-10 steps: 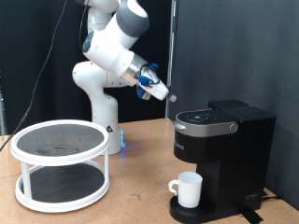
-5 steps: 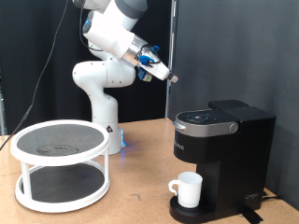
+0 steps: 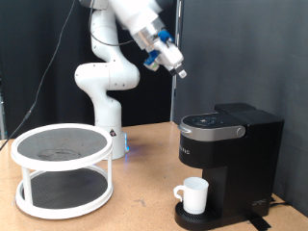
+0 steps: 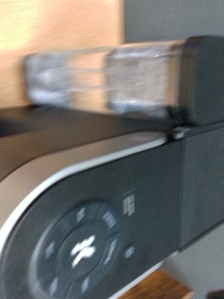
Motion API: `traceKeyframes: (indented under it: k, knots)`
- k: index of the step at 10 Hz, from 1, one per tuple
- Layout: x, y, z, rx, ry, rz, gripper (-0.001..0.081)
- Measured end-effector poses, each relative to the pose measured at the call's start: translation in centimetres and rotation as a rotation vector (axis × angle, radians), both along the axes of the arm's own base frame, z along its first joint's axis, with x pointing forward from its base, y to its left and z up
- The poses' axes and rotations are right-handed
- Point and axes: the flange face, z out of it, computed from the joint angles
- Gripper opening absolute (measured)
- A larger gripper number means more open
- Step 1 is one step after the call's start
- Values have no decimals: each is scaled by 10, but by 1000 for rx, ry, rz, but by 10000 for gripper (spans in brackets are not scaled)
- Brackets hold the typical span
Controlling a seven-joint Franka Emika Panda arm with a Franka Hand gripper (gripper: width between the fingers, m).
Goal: Make a cup of coffee with the keurig machine
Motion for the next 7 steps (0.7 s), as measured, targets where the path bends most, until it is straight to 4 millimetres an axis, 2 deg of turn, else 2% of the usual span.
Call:
traceKeyframes:
  k: [1,2,4,7]
  knots:
    - [6,6,13,-135,-35,13,734]
    - [14,7,14,-222,-43,25,734]
    - [12,9,12,-186,-29,19,734]
    - [22,31,17,-310,39,128,734]
